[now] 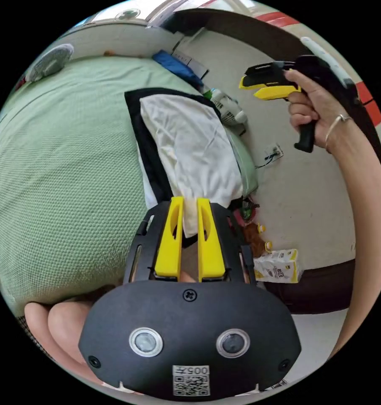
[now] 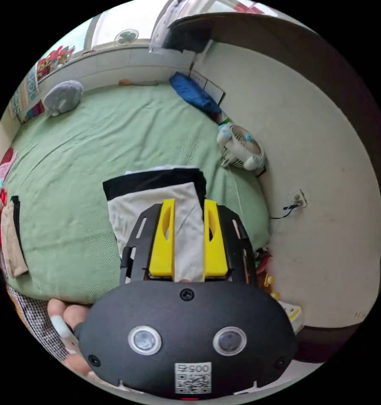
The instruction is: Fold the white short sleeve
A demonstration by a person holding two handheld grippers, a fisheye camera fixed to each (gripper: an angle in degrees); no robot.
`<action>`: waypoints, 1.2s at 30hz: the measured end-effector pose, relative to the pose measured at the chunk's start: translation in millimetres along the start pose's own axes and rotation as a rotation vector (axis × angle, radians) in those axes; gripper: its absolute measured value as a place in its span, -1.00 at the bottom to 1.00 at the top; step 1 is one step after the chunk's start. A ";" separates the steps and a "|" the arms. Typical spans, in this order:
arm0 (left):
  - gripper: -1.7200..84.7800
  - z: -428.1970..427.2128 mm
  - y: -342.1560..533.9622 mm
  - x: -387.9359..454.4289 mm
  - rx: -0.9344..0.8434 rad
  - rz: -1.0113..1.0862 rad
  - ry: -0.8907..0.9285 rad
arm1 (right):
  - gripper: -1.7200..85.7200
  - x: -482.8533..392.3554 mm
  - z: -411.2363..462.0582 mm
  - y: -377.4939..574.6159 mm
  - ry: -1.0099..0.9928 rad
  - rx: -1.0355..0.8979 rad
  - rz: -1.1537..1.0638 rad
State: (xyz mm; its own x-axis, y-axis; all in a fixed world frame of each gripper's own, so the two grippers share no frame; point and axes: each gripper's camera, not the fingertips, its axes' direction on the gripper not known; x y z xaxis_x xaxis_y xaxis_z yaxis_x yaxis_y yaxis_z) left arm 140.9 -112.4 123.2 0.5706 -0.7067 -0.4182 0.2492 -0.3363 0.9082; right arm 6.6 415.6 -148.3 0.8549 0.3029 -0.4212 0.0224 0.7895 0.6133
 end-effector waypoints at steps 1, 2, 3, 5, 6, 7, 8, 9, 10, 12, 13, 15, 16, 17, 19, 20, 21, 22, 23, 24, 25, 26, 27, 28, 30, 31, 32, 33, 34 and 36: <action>-0.82 -0.4 2.9 -2.6 0.005 0.010 0.003 | -0.80 0.8 7.5 7.4 -0.018 -0.007 -0.016; -0.82 -5.3 9.0 -6.9 0.033 0.044 0.016 | -0.79 3.7 21.8 23.6 -0.062 -0.032 -0.043; -0.81 -11.5 14.0 -10.8 0.053 0.074 0.030 | -0.79 7.3 34.6 41.9 -0.125 -0.064 -0.079; -0.83 -20.3 19.2 -16.1 0.050 0.096 0.039 | -0.78 14.3 49.0 70.0 -0.165 -0.096 -0.102; -0.85 -27.9 23.2 -19.2 0.054 0.107 0.037 | -0.78 19.5 55.6 86.8 -0.200 -0.114 -0.103; -0.86 -32.3 25.6 -20.6 0.059 0.116 0.027 | -0.78 22.2 58.3 94.9 -0.222 -0.123 -0.099; -0.88 -42.6 31.1 -23.8 0.075 0.138 -0.007 | -0.77 25.7 61.0 109.7 -0.262 -0.127 -0.093; -0.88 -54.9 37.4 -29.0 0.093 0.156 -0.046 | -0.77 25.0 60.2 122.3 -0.282 -0.116 -0.100; -0.89 -61.8 41.0 -32.7 0.103 0.165 -0.063 | -0.77 22.5 58.9 127.6 -0.285 -0.109 -0.112; -0.88 -93.0 56.9 -57.2 0.142 0.162 -0.134 | -0.76 -1.3 50.4 142.8 -0.296 -0.096 -0.193; -0.87 -101.4 60.9 -65.3 0.150 0.153 -0.152 | -0.77 -10.1 47.2 145.7 -0.308 -0.089 -0.217; -0.86 -137.9 77.7 -104.1 0.178 0.089 -0.216 | -0.77 -55.6 32.6 155.5 -0.381 -0.052 -0.327; -0.85 -147.6 82.2 -114.6 0.184 0.069 -0.233 | -0.77 -69.1 29.0 157.3 -0.397 -0.045 -0.354; -0.85 -168.4 92.4 -136.2 0.198 0.031 -0.272 | -0.77 -96.4 21.8 160.8 -0.428 -0.026 -0.399; -0.84 -199.7 109.8 -167.1 0.218 -0.026 -0.339 | -0.77 -141.8 12.7 166.7 -0.475 0.005 -0.467; -0.84 -220.3 123.0 -187.3 0.226 -0.064 -0.375 | -0.77 -172.9 9.7 169.5 -0.508 0.005 -0.492; -0.83 -240.9 137.6 -207.7 0.232 -0.106 -0.410 | -0.77 -203.4 8.3 172.1 -0.549 0.003 -0.504; -0.83 -250.8 145.3 -217.4 0.237 -0.129 -0.430 | -0.76 -218.4 7.8 173.6 -0.573 0.005 -0.511; -0.82 -269.6 161.0 -235.8 0.244 -0.167 -0.470 | -0.76 -246.6 7.6 176.5 -0.618 0.009 -0.506; -0.81 -286.7 176.4 -253.8 0.237 -0.200 -0.497 | -0.76 -272.7 7.8 179.5 -0.668 0.010 -0.493; -0.81 -294.7 183.9 -262.6 0.234 -0.215 -0.509 | -0.76 -285.1 8.0 181.4 -0.694 0.012 -0.493; -0.79 -310.2 198.6 -279.6 0.228 -0.238 -0.536 | -0.75 -308.2 9.0 185.3 -0.725 0.019 -0.494; -0.77 -325.8 213.7 -296.6 0.227 -0.267 -0.568 | -0.75 -328.9 11.8 188.9 -0.725 0.020 -0.494; -0.75 -333.7 221.2 -304.6 0.232 -0.286 -0.586 | -0.75 -337.7 14.0 190.4 -0.720 0.016 -0.497; -0.71 -364.6 248.6 -334.1 0.264 -0.344 -0.613 | -0.76 -363.8 29.4 196.0 -0.697 -0.022 -0.511; -0.69 -372.1 254.5 -340.7 0.274 -0.357 -0.615 | -0.76 -367.1 33.9 197.1 -0.694 -0.034 -0.515; -0.66 -386.8 265.3 -353.5 0.294 -0.378 -0.615 | -0.77 -369.7 41.6 199.2 -0.686 -0.043 -0.521; -0.65 -400.1 273.7 -365.5 0.309 -0.405 -0.613 | -0.77 -367.9 47.6 201.6 -0.684 -0.026 -0.531; -0.65 -406.3 277.2 -371.2 0.322 -0.418 -0.615 | -0.77 -365.9 50.3 202.8 -0.686 -0.012 -0.537; -0.62 -425.0 285.0 -392.8 0.363 -0.442 -0.625 | -0.78 -356.7 51.6 192.8 -0.752 -0.033 -0.491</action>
